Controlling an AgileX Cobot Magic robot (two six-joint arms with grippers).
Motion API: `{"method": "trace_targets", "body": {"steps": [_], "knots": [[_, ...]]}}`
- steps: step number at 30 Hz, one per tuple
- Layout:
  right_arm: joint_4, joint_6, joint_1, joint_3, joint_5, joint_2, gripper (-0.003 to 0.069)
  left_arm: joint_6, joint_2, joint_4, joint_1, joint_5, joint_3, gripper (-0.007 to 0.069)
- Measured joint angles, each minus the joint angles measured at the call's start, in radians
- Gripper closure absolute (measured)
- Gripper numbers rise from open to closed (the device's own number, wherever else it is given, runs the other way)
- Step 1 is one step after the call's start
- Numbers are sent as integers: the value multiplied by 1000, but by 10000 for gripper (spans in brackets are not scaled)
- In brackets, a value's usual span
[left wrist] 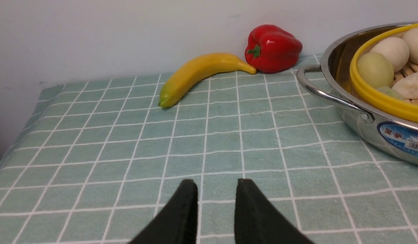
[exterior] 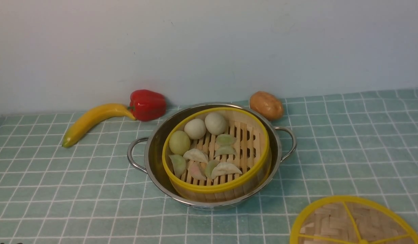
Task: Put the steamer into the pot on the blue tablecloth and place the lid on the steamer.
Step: 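Move the gripper down to the bamboo steamer lid and grasp its center knob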
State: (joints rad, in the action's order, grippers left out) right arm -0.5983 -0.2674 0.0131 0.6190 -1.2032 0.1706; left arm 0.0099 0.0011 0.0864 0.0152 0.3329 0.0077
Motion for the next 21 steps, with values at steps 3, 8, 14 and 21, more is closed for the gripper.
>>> {"method": "trace_targets", "body": {"steps": [3,8,14,21], "knots": [[54,-59,0,15,-19,138,419,0,0,0,0,0,0,465],[104,-100,0,20,-18,441,419,0,0,0,0,0,0,465],[109,-100,0,48,69,741,435,0,0,0,0,0,0,465],[177,-198,-93,181,127,1032,445,0,0,0,0,0,0,465]]}}
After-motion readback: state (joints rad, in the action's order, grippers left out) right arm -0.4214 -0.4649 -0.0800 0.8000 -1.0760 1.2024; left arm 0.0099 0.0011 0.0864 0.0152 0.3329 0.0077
